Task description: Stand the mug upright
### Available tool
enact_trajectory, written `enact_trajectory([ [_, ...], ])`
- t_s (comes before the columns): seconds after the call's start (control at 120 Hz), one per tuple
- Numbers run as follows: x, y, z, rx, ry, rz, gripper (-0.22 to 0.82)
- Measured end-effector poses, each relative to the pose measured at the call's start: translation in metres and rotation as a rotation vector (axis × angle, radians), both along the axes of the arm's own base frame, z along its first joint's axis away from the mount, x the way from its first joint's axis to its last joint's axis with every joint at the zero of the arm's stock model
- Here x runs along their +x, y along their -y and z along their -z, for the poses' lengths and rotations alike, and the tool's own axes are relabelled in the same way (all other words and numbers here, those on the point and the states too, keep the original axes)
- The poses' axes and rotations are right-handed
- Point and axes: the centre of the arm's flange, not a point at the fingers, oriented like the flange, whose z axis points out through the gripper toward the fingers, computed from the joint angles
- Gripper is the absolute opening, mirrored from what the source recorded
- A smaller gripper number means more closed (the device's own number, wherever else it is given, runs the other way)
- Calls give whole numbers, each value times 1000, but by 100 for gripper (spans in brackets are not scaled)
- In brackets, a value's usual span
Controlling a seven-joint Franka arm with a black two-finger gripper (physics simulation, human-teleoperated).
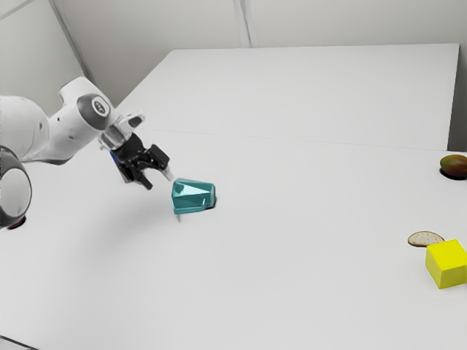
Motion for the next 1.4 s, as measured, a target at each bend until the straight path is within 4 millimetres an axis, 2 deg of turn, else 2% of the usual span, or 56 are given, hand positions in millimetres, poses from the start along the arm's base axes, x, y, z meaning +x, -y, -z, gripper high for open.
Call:
enact_trajectory([
  [0.192, 3, 0, 32, -139, -14, -80, 60],
  [0.275, 5, 2, 40, -181, -12, -103, 60],
  [0.708, 12, 9, 54, -312, 23, -173, 59],
  [0.825, 12, 11, 58, -330, 25, -184, 50],
  [1.133, 5, 6, 69, -390, 1, -226, 8],
  [1.267, 5, 9, 68, -403, -2, -231, -2],
  [1.4, 7, 15, 59, -425, 8, -227, -9],
])
